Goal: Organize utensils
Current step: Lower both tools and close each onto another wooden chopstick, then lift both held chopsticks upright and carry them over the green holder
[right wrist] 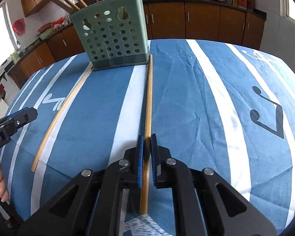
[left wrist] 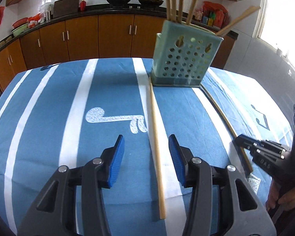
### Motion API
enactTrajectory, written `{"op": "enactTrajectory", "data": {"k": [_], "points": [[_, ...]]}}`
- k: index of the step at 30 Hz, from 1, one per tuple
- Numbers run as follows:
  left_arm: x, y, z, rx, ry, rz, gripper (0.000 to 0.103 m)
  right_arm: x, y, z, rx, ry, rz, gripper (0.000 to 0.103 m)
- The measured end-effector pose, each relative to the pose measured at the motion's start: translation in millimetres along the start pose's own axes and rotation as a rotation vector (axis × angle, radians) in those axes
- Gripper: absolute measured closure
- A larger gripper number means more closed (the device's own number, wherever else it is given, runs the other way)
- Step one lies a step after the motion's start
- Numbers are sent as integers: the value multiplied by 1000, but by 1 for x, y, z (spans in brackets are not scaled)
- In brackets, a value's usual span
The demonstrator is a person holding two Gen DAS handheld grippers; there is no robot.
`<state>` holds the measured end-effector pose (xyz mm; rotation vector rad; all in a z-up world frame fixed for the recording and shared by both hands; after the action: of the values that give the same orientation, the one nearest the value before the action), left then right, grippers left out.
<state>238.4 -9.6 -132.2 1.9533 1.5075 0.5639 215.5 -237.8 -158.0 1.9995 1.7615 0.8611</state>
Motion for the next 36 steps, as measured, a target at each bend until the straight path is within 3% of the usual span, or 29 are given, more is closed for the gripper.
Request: {"op": "enactTrajectory", "data": {"k": [4,8,13,22,30,36], "points": [[-10,-7,8,29,2,32,57,-29,6,-2,-15,-44,82,96],[-17,-9,20,61,23,74,57,-36,9,-2,-18,-46,83,96],[-18,-14,30,82,90,116,95,-34,10,0,-20,-48,71,95],[50,-5,34,93,205,-29,94,-29,19,7,-15,-43,39,95],[57,-3,32,75,160,-65,86,-30,23,10,-24,-45,37,95],[57,-3,33,73,150,-72,86,-30,22,10,-26,-46,37,95]]}}
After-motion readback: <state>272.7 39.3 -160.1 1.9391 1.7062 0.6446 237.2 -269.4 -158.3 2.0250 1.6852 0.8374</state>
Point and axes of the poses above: each gripper's, at about its wrist camera, not at the fingertips, and z roughly the way its jaws point, x to its left, y to its top, the point moved 7 cm from there along z, roughly the way its jaws point, and after that the axes turned 7 degrees about z, right-handed, at the moved point
